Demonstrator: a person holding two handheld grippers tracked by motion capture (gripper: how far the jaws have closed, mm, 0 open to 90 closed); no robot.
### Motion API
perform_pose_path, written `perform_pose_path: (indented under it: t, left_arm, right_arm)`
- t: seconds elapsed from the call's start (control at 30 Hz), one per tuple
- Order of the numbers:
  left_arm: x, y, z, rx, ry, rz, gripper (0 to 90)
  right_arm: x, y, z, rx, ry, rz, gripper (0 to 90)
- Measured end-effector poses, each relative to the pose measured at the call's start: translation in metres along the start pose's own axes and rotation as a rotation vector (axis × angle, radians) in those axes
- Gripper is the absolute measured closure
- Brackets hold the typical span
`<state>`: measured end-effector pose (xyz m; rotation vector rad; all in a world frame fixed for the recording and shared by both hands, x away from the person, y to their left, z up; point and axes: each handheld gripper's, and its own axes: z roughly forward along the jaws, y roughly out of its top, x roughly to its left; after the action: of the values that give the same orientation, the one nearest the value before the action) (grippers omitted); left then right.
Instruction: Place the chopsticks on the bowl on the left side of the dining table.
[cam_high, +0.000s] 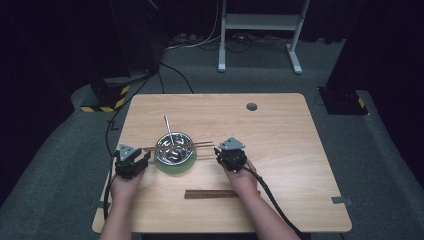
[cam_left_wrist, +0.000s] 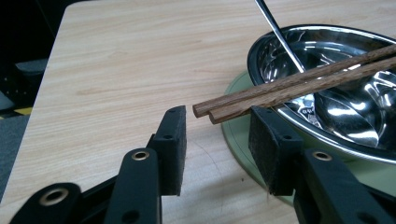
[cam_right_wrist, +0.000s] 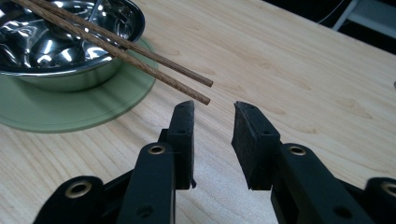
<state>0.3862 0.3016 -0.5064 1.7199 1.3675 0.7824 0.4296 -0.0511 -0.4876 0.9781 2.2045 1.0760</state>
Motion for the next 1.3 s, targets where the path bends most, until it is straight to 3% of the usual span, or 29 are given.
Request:
perform_pose_path:
  t: [0.1,0.17,0.2,0.4,0.53,0.8,0.93,1.2,1.3]
  left_arm:
    - [0.002,-0.001,0.001,-0.012,-0.015,-0.007,55.5]
    - [0.002,-0.001,0.001,-0.002,-0.013,0.019,55.0]
    - [0.002,-0.002,0.002,-0.003,-0.017,0.019,54.8]
    - [-0.001,-0.003,0.004,-0.009,-0.036,0.021,54.0]
    - [-0.001,-0.002,0.003,-0.006,-0.038,0.029,53.1]
    - [-0.001,-0.002,0.003,-0.015,-0.049,0.024,52.9]
    - [-0.001,-0.002,0.003,-0.009,-0.052,0.031,52.9]
    - [-0.002,-0.003,0.003,-0.007,-0.054,0.025,53.0]
    - [-0.002,-0.003,0.004,-0.012,-0.057,0.029,53.1]
  right_arm:
    - [-0.001,-0.001,0.007,0.017,-0.006,-0.012,69.9]
    - [0.000,-0.002,0.009,0.028,-0.011,0.005,71.7]
    - [-0.001,-0.003,0.010,0.027,-0.010,-0.010,73.1]
    - [0.002,0.000,0.011,0.015,-0.038,0.007,79.9]
    - [0.003,0.003,0.012,0.025,-0.051,0.004,79.8]
    - [0.009,0.005,0.018,0.032,-0.033,0.003,79.8]
    - [0.011,0.006,0.020,0.028,-0.036,-0.025,79.6]
    - [0.014,0.006,0.021,0.030,-0.030,-0.016,79.4]
    - [0.014,0.006,0.021,0.022,-0.031,-0.036,79.1]
